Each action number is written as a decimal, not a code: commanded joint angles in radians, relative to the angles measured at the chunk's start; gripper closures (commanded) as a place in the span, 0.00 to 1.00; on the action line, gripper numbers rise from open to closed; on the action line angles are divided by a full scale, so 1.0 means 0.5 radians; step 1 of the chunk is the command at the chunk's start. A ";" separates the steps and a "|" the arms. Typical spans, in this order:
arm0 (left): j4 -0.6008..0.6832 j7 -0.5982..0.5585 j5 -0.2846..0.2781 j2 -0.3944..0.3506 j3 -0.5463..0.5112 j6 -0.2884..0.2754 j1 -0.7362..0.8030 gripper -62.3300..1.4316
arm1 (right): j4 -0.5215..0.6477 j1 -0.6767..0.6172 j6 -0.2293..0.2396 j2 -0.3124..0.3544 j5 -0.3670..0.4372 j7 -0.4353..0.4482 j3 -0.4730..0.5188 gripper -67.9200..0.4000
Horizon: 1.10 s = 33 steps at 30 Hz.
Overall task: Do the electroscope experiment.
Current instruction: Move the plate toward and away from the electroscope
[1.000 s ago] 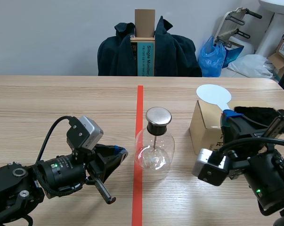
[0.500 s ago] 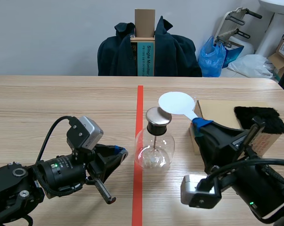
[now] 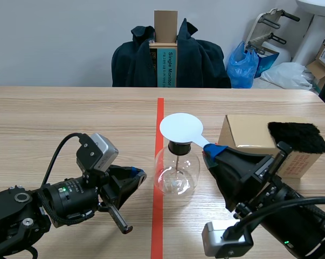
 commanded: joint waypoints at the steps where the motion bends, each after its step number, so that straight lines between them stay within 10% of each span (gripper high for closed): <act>1: 0.054 -0.034 -0.012 0.005 -0.013 -0.005 -0.006 0.94 | 0.036 0.023 -0.023 0.021 0.022 0.006 0.014 0.98; 14: 0.054 -0.052 -0.012 0.005 -0.013 -0.005 -0.006 0.94 | 0.036 0.023 -0.023 0.021 0.022 -0.089 0.014 0.98; 33: 0.054 -0.079 -0.012 0.005 -0.013 -0.005 -0.006 0.94 | 0.036 0.023 -0.022 0.021 0.023 -0.882 0.014 0.98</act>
